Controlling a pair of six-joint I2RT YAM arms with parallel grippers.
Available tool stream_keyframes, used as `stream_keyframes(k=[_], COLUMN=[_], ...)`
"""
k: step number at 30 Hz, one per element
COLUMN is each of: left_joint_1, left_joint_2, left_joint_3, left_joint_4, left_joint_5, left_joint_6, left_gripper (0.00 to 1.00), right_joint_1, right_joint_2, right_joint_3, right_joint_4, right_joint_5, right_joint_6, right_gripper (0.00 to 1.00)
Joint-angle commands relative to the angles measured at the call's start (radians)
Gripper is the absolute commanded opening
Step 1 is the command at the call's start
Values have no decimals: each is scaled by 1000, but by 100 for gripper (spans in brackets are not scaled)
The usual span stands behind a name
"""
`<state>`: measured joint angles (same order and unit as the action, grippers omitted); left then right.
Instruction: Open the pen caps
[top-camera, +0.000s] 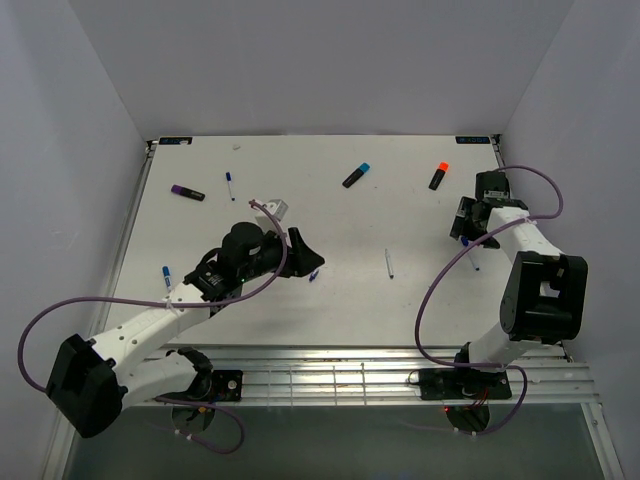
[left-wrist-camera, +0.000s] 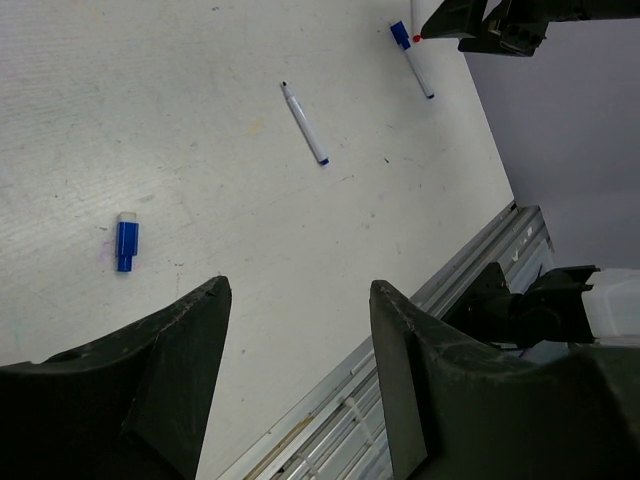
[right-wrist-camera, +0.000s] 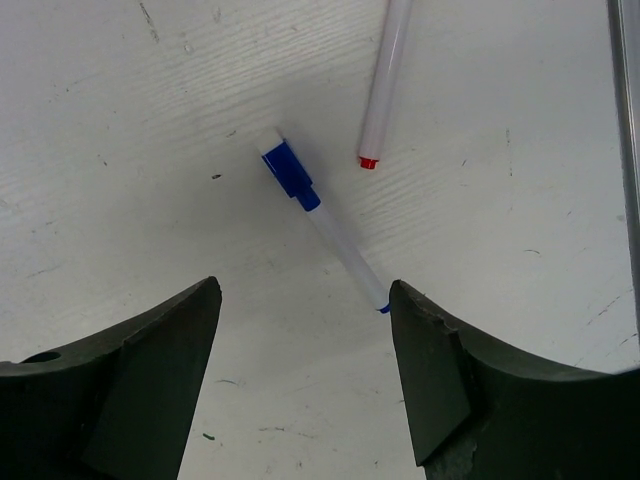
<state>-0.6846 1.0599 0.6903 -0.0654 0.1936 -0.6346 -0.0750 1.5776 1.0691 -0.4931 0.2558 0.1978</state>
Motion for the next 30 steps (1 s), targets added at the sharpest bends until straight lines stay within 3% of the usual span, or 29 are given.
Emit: stream_keyframes(k=[1,14,23,26,30], left_joint_1=[-6,-6,-6,-4,-6], left_joint_2=[9,-63,-93,-101,-98], left_joint_3=[-17,-21,-38,-35,-34], left_joint_4=[58,56,58,58,47], left_joint_5=[66,24,-17,-23,-29], left_joint_6=[13,-8,-28,-30,-30], left_gripper=[68,68,67,67,67], right_joint_1=[-22,-74,-77,-77,-74], right_joint_2=[5,64,133,156,167], right_joint_3=[-18,-123,-118,-112,-121], right_joint_4=[13,110,131,134,134], right_joint_5=[22,-84,-139,-181,-219], right_joint_6=[-11,-35,-70,-75,-72], right_gripper=[74,73,67,64,47])
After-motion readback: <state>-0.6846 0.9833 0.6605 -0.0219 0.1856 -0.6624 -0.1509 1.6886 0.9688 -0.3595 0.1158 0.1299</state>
